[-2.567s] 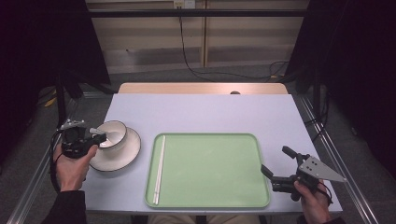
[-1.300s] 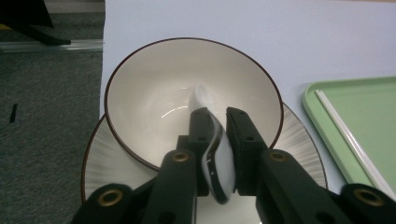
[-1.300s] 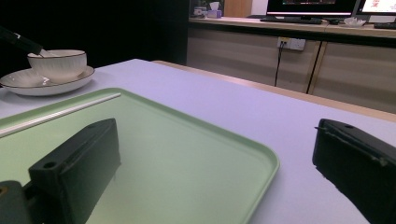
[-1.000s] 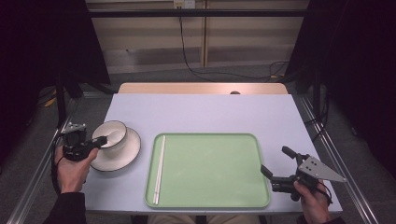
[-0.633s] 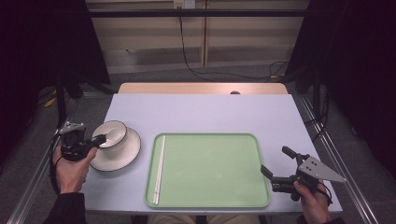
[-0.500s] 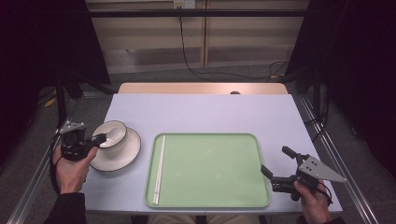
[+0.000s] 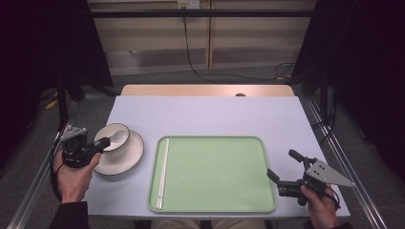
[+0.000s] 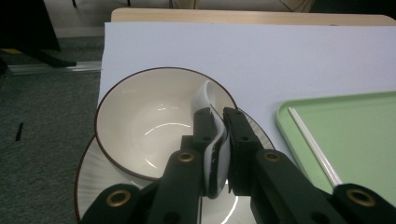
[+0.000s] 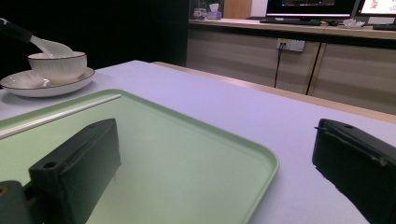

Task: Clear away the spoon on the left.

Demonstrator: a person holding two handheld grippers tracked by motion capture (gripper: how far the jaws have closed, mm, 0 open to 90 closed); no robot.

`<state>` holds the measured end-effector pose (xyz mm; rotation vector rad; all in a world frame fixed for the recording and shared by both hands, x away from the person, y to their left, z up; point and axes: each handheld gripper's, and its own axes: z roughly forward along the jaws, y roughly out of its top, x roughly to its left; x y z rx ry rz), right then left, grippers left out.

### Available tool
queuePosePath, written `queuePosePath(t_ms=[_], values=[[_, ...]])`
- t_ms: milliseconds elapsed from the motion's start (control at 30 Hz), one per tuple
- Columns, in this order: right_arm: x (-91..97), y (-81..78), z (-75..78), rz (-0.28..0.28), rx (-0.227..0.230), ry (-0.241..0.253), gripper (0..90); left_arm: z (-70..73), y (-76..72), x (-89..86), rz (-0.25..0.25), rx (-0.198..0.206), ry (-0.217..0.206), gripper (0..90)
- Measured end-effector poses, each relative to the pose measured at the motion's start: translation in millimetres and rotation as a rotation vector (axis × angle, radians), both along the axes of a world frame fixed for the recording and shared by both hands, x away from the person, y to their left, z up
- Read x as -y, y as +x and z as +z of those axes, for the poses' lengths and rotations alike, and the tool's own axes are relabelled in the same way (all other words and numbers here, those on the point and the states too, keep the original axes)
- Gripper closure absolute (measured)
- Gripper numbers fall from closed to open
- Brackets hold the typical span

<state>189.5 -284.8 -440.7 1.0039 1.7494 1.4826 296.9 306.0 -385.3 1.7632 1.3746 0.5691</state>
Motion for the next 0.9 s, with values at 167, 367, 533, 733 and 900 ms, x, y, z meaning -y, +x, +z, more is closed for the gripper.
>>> queuePosePath(t_ms=[167,367,533,733,900], values=[[-0.2,0.3,0.0,0.0,0.002,-0.001,0.5,2.7,-10.9,6.0,-0.009,0.02,0.002,84.6],[-0.5,0.5,0.2,-0.007,0.001,-0.005,0.5,6.5,-20.3,19.9,0.004,0.04,0.039,84.7],[0.1,0.9,0.1,0.002,0.005,-0.005,0.5,12.8,-24.1,20.0,0.017,0.054,0.018,84.6],[-1.0,1.8,0.0,0.004,0.002,-0.006,0.5,11.8,-25.0,32.7,0.04,0.083,-0.084,84.6],[0.1,1.3,0.1,0.004,0.002,-0.006,0.5,13.0,-33.0,54.0,0.003,0.105,-0.083,84.6]])
